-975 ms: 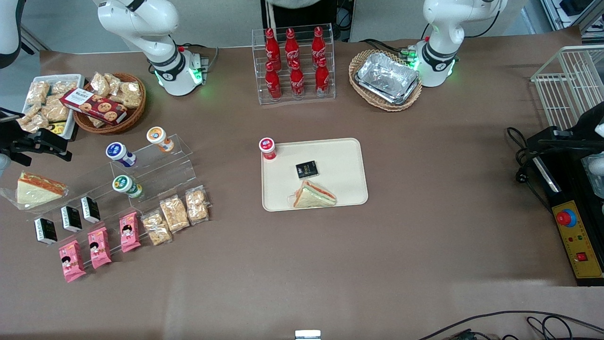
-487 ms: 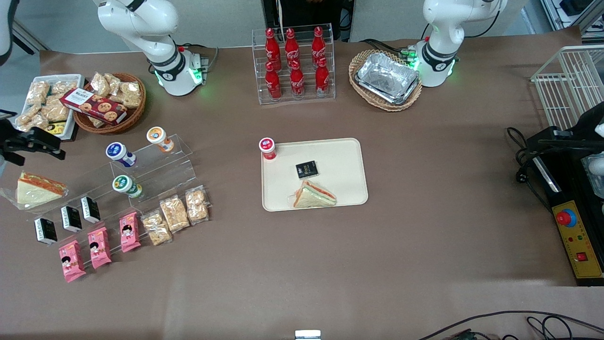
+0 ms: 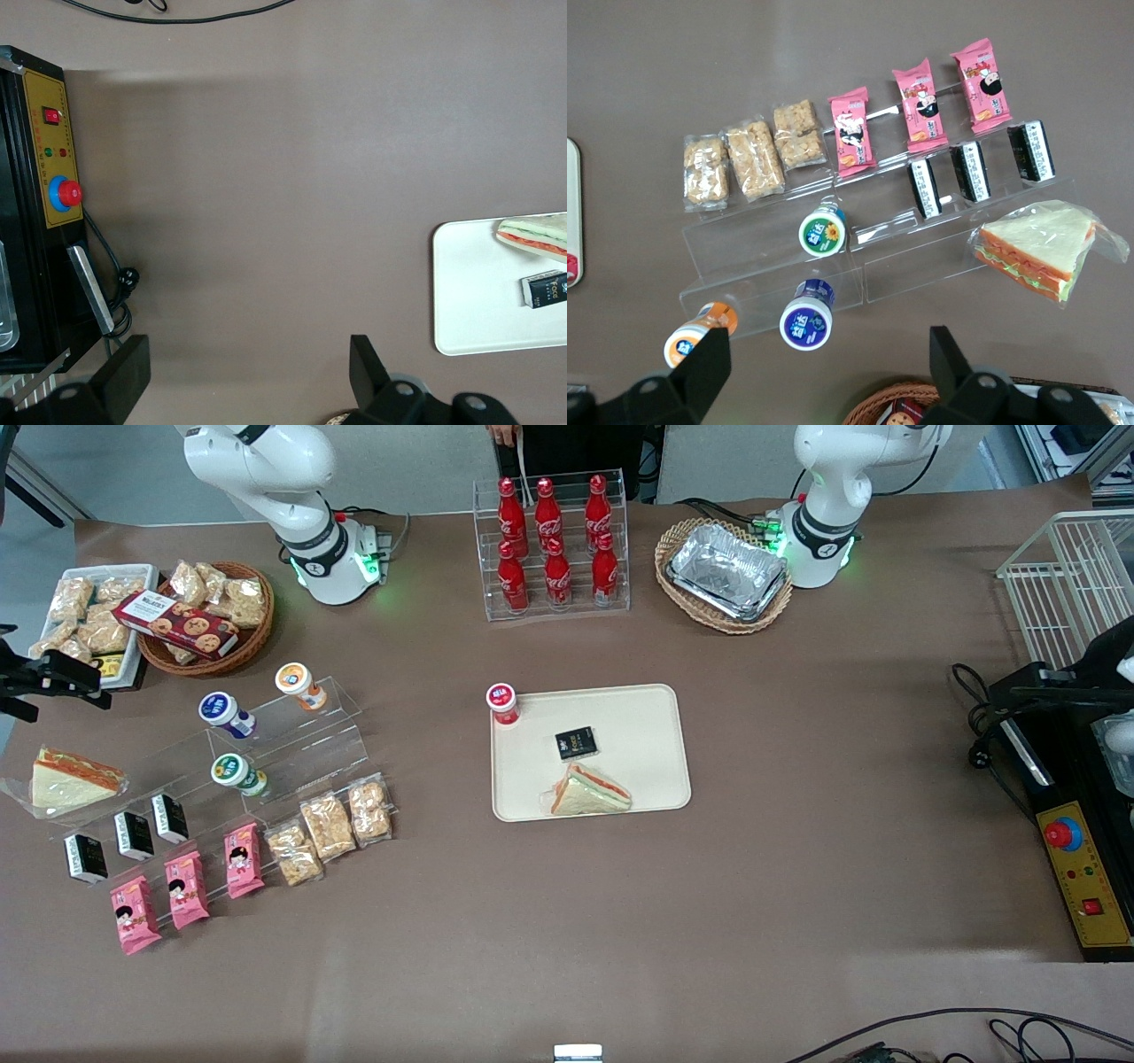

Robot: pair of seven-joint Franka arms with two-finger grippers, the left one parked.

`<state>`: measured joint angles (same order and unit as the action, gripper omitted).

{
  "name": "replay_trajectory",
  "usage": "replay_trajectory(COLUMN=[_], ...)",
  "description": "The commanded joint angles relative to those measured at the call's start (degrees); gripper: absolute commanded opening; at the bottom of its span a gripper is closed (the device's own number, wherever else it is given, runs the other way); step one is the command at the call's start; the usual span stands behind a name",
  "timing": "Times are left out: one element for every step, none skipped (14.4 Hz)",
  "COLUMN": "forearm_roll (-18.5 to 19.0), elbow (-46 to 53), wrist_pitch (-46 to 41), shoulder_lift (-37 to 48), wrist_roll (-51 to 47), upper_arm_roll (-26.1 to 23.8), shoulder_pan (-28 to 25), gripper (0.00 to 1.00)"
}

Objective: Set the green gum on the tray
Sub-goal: 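Lower the open right gripper onto the green-labelled yogurt bottle in the rack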

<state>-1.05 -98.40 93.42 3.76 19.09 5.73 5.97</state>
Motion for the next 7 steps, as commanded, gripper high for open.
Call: replay_trajectory(forearm_roll=[-0.4, -0.4, -0.4, -0.3, -0.1, 0.0, 0.1], elbow=[-3.3, -4.9, -7.0, -9.1, -11.0, -13.1, -15.2], wrist_pitch=[1.8, 3.2, 5.5, 8.1, 10.2, 12.6, 15.7], shoulder_lift=[1.2, 1.2, 1.3, 1.4, 1.3, 1.3, 1.1], wrist_roll=[0.3, 0.3, 0.3, 0.4, 0.3, 0.3, 0.6], upper_arm_roll=[-0.4, -0.4, -0.5, -1.4, -1.9, -1.9, -1.9], shoulder_pan=[-0.4, -0.7, -0.8, -0.7, -0.7, -0.7, -0.6], gripper=[1.0, 1.0, 1.0, 1.0, 1.0, 1.0, 1.0])
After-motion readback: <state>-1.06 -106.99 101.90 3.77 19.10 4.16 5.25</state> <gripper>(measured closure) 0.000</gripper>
